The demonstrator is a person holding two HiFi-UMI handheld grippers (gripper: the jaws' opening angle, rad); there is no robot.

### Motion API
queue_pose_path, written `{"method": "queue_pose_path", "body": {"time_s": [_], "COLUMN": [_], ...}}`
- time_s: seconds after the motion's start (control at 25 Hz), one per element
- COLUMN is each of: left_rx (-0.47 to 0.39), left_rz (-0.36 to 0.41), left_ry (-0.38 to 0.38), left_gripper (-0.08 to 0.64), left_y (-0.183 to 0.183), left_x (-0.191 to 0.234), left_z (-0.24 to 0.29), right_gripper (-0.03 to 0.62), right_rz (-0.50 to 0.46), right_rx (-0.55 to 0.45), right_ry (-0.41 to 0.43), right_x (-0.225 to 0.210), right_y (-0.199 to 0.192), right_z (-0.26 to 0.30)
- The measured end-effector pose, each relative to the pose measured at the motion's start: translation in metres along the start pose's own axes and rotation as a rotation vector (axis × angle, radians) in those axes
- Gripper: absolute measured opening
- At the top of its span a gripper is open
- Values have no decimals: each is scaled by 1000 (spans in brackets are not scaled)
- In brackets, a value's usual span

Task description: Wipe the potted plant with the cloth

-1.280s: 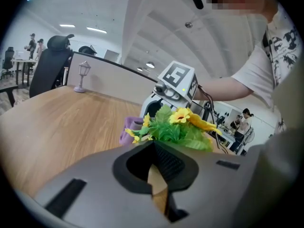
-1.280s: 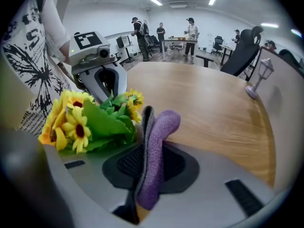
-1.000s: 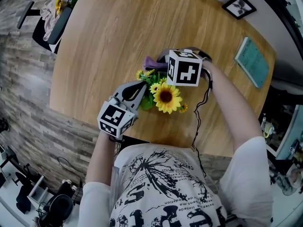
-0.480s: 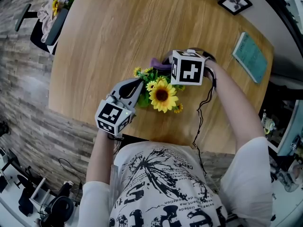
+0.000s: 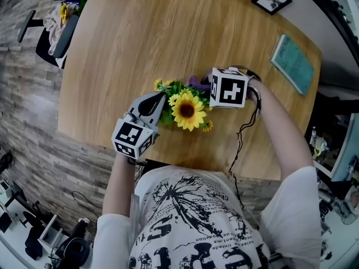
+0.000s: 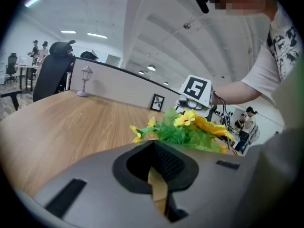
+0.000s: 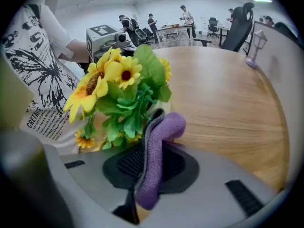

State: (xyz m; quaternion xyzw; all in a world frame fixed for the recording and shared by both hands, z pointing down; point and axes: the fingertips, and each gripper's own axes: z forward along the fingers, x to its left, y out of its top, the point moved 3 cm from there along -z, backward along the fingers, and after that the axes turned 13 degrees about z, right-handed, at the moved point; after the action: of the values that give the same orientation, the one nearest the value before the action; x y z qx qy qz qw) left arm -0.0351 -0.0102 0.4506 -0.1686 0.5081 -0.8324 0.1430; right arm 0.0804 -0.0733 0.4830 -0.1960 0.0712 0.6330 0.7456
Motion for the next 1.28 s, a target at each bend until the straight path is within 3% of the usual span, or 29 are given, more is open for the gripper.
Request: {"method": "queue_pose_path", "body": {"time_s": [0.24, 0.52, 0.8, 1.04, 1.28], "left_rx": [9, 45, -45, -129, -185], "left_rz": [2, 84, 153, 177, 201], "left_ry": [35, 59, 137, 160, 120], "left_gripper": [3, 3, 3, 3, 3], "left_y": [-1, 2, 43, 71, 79], "left_x": [2, 3, -7, -10, 28], "left_z": [1, 5, -17, -54, -82], "right_gripper": [74, 74, 75, 75, 77], "right_rz": [126, 260, 366, 368, 405], "right_rx": [29, -93, -394, -607, -717], "right_ry": [32, -225, -459, -503, -493], "right_x": [6, -18, -24, 7, 45], "right_y": [-23, -16, 13, 63, 134], "right_z": [-3, -45, -101, -144, -145]}}
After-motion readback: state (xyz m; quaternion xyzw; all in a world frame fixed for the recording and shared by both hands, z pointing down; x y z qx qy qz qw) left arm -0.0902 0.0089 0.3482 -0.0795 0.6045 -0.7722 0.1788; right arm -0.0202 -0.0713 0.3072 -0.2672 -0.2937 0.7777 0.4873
